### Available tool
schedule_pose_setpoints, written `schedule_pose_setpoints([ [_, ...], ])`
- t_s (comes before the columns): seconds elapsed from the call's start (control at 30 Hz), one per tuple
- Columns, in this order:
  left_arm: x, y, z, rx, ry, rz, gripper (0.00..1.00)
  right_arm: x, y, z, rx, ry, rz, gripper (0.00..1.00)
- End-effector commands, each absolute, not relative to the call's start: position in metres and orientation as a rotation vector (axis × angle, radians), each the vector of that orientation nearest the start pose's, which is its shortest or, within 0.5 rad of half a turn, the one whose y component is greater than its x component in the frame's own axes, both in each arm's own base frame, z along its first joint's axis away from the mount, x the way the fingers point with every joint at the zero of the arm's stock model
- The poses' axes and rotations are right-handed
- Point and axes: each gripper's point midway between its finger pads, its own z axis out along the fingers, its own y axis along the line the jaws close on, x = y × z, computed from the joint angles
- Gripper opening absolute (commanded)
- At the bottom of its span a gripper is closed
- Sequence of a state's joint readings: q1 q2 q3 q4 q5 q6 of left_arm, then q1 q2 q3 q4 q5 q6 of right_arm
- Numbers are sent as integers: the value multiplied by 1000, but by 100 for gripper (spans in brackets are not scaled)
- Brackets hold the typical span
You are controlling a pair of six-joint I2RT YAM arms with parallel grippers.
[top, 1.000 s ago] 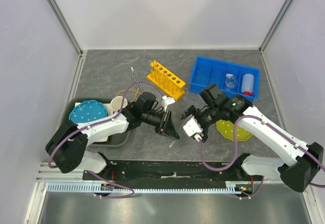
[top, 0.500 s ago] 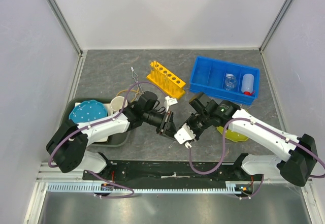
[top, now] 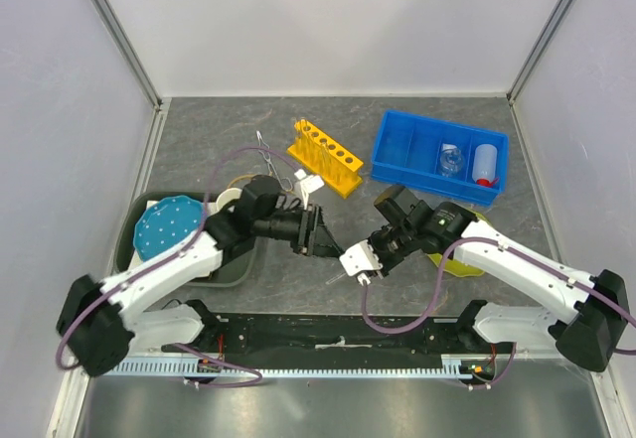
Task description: Organize the chemistry lab equipment
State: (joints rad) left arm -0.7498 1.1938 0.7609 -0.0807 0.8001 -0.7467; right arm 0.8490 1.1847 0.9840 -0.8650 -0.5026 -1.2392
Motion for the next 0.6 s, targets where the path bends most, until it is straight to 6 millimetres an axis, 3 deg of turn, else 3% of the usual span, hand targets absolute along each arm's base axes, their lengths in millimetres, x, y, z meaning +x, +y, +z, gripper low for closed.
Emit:
schedule_pose_setpoints([
  [0.0, 154, -296, 236, 531, 2088, -1417, 59, 138, 257, 164, -2061, 1238, 661, 20],
  [0.07, 168, -284, 245, 462, 1993, -1319, 63, 141, 260, 173, -1976, 1268, 738, 21],
  [0.1, 166, -275, 262, 443, 1897, -1306, 67, 140, 261, 177, -1917, 1330, 793, 20],
  [0.17, 176, -265, 267, 354, 1786, -1271, 79, 146, 261, 185, -1817, 1385, 868, 20],
  [0.23, 171, -253, 288, 281, 1650, -1319, 86, 147, 265, 198, -1690, 1429, 1008, 20],
  [0.27, 171, -250, 273, 225, 1655, -1336, 87, 152, 269, 205, -1646, 1412, 1032, 20],
  [0.33, 169, -246, 285, 193, 1556, -1377, 88, 154, 268, 208, -1552, 1472, 1125, 20],
  [0.37, 170, -246, 276, 178, 1570, -1381, 88, 158, 269, 210, -1532, 1463, 1133, 20],
  [0.57, 178, -262, 278, 173, 1570, -1425, 90, 166, 269, 203, -1418, 1531, 1201, 20],
])
